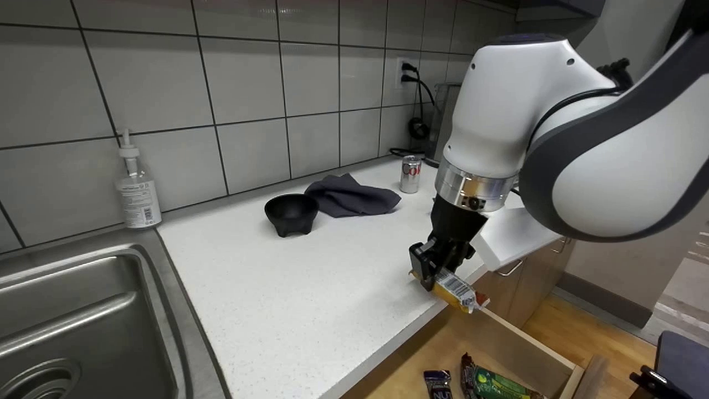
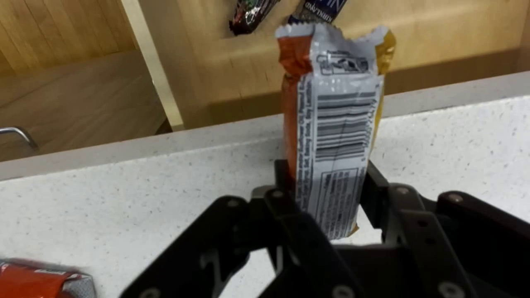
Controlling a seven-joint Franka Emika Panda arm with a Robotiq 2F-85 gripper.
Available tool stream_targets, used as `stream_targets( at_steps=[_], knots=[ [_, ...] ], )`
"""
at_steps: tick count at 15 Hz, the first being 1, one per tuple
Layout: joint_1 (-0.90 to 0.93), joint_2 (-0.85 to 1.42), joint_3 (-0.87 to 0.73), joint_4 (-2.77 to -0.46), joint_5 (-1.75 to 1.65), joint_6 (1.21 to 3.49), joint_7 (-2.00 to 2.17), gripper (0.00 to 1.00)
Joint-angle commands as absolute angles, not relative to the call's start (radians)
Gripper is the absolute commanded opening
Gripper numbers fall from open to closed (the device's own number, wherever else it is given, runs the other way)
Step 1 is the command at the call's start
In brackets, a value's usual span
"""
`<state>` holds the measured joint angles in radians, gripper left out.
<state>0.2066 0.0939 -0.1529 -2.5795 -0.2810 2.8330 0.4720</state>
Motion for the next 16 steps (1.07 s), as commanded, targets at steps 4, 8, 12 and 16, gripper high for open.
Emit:
stream_targets(
  at_steps=[4, 8, 12, 16],
  knots=[
    [0.159, 0.008, -0.100, -2.676, -0.347, 2.794, 0.519, 0.18],
    [0.135, 0.023, -0.100, -2.695, -0.410, 2.789, 0.525, 0.18],
    [0.122, 0.029, -0.099, -2.721, -0.462, 2.789, 0.538, 0.18],
    [0.157, 0.041, -0.136, -2.744, -0.496, 2.796, 0.569, 0.18]
  ],
)
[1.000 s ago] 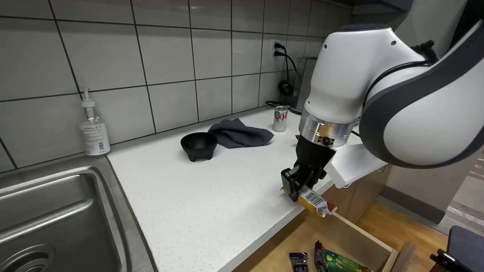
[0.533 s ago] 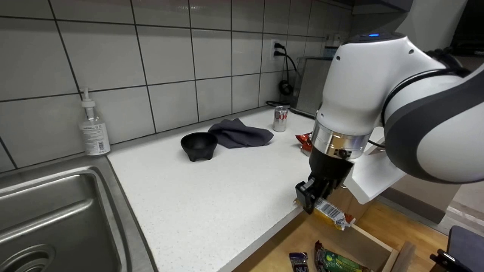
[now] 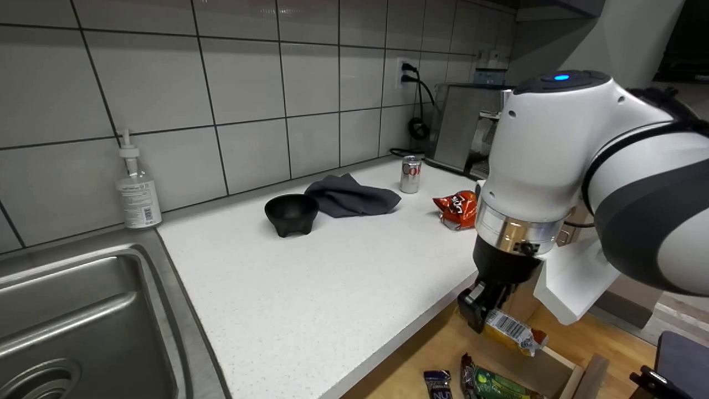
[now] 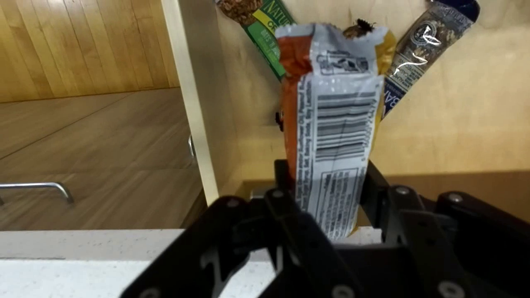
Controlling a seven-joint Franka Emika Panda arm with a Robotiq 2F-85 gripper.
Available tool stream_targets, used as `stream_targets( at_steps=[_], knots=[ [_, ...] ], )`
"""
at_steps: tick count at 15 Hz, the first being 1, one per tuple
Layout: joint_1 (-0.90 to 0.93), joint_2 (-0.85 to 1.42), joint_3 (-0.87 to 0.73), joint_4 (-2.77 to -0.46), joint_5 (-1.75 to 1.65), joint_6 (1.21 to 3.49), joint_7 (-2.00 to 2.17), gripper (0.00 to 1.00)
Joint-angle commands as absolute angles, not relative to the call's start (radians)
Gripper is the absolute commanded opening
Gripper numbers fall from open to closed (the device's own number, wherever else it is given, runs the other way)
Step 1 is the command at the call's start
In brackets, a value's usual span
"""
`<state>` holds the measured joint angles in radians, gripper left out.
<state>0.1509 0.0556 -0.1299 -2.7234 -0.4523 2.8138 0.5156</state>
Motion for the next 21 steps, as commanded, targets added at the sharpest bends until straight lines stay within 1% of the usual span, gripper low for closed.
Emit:
stream_targets(
  at_steps=[1, 3, 4, 5, 9, 10, 13, 14, 15, 16, 21],
  knots=[
    [0.157, 0.043, -0.135, -2.747, -0.499, 2.797, 0.578, 0.18],
    [0.158, 0.049, -0.134, -2.751, -0.496, 2.796, 0.588, 0.18],
    [0.159, 0.051, -0.134, -2.751, -0.497, 2.793, 0.594, 0.68],
    [0.159, 0.054, -0.134, -2.751, -0.494, 2.793, 0.594, 0.69],
    [0.156, 0.066, -0.131, -2.743, -0.474, 2.802, 0.570, 0.97],
    [0.153, 0.070, -0.129, -2.741, -0.460, 2.805, 0.556, 1.00],
    [0.146, 0.072, -0.124, -2.732, -0.406, 2.809, 0.522, 1.00],
    [0.114, 0.071, -0.095, -2.725, -0.382, 2.803, 0.501, 1.00],
    [0.150, 0.071, -0.127, -2.742, -0.422, 2.815, 0.544, 1.00],
    [0.119, 0.070, -0.098, -2.738, -0.410, 2.812, 0.535, 1.00],
    [0.116, 0.070, -0.094, -2.734, -0.402, 2.812, 0.532, 1.00]
  ],
)
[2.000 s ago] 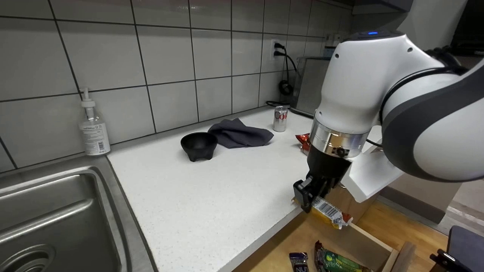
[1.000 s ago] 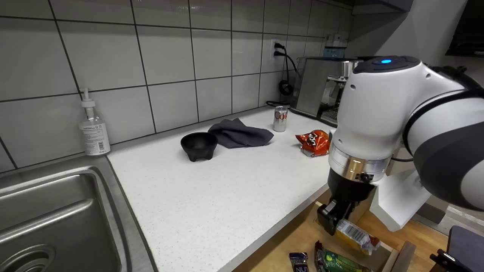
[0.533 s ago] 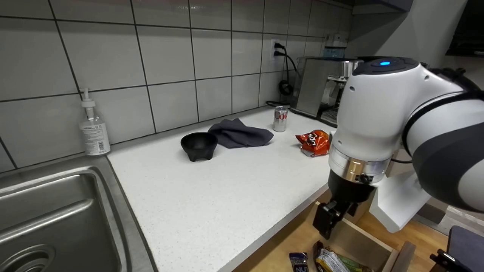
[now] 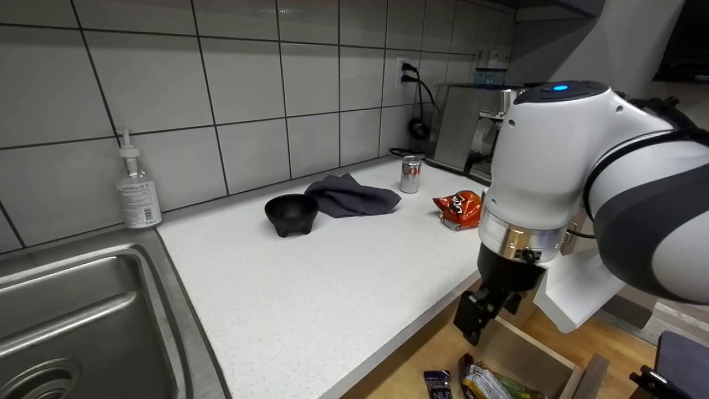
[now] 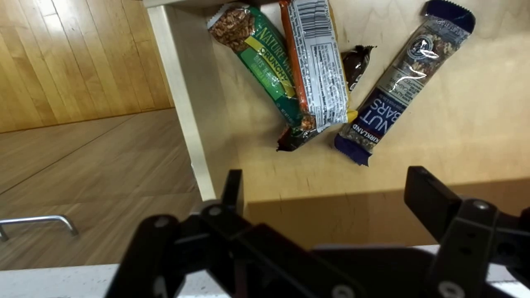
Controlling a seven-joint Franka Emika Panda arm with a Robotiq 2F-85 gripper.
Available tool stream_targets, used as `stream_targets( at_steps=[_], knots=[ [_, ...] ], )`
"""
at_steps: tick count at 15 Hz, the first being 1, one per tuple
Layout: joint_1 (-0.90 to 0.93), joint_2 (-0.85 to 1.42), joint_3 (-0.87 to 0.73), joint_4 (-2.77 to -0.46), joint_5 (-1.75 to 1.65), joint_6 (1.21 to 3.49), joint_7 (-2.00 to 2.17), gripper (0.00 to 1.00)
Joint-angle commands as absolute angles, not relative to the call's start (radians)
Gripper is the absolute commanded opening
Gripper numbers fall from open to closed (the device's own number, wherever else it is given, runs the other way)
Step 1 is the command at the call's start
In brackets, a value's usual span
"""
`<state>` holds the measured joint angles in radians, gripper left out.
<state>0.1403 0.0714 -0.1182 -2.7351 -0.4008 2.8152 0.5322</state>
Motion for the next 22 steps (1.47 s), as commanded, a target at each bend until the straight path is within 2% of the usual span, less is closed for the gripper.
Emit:
stream_targets(
  at_steps=[1, 12, 17, 22],
  knots=[
    [0.115, 0.070, -0.094, -2.734, -0.402, 2.812, 0.532, 1.00],
    [0.106, 0.109, -0.083, -2.740, -0.269, 2.803, 0.428, 1.00],
    [0.094, 0.089, -0.048, -2.768, -0.144, 2.759, 0.259, 1.00],
    [0.115, 0.084, -0.038, -2.793, -0.183, 2.675, 0.255, 1.00]
  ],
)
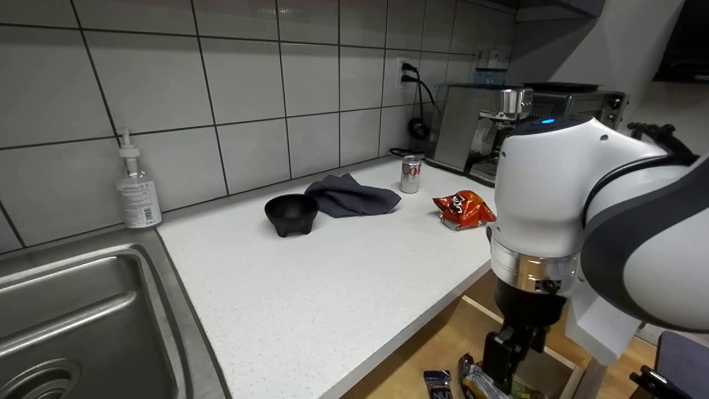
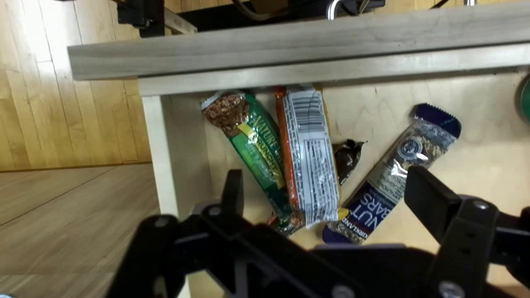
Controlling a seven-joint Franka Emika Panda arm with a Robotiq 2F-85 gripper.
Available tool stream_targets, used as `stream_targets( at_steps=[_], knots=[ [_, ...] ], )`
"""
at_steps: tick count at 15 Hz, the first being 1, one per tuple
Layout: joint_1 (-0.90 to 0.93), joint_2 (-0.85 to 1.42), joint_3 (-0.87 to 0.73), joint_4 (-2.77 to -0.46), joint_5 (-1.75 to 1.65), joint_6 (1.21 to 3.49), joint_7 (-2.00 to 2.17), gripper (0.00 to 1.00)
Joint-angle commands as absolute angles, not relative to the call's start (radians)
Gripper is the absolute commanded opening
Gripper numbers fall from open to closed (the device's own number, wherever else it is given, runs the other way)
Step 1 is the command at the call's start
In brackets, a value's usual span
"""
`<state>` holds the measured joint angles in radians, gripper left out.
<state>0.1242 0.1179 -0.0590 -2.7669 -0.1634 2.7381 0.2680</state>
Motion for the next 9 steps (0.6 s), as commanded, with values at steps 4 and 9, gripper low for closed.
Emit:
stream_targets(
  at_steps=[4, 9],
  knots=[
    [0.119, 0.103, -0.019, -2.773, -0.188, 2.604, 0.257, 1.00],
    [0.119, 0.114, 0.009, -2.773, -0.157, 2.565, 0.240, 1.00]
  ],
)
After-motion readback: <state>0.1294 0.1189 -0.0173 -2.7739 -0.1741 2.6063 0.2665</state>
